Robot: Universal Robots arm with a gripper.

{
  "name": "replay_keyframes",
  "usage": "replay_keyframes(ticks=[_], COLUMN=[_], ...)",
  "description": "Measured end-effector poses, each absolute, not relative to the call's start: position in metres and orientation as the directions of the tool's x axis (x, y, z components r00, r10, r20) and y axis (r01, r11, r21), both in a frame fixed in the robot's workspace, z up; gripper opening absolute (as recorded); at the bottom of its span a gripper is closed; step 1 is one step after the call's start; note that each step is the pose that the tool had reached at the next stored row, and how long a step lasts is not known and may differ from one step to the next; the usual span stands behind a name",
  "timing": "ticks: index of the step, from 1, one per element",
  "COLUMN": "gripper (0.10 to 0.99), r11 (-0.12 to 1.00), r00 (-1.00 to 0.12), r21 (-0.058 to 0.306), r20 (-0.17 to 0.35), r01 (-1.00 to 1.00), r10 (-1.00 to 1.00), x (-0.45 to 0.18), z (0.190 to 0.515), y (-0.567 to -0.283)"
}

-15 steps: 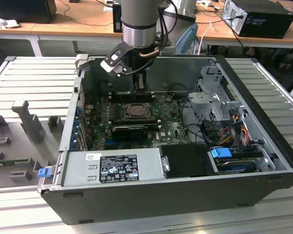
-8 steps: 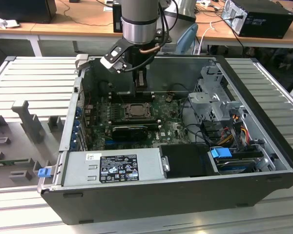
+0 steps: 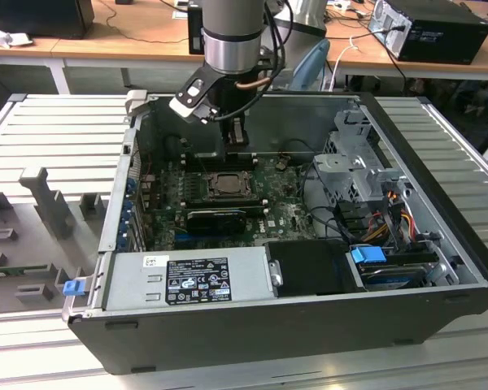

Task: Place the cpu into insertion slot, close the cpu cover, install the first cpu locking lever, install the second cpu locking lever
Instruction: 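Install the first cpu locking lever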

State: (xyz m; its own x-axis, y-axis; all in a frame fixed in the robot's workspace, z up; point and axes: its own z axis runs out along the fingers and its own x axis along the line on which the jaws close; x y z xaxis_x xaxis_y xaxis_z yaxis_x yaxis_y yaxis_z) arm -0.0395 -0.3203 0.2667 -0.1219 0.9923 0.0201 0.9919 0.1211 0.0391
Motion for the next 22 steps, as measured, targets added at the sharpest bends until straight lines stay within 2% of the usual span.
replay_keyframes(ticks=[22], gripper=[0.106], r11=[0.254], r00=[-0.255], r21=[0.039], r20=[0.02], r01=[0.966], r10=[0.967], x=[-0.0395], z=[0.2667], y=[-0.3204])
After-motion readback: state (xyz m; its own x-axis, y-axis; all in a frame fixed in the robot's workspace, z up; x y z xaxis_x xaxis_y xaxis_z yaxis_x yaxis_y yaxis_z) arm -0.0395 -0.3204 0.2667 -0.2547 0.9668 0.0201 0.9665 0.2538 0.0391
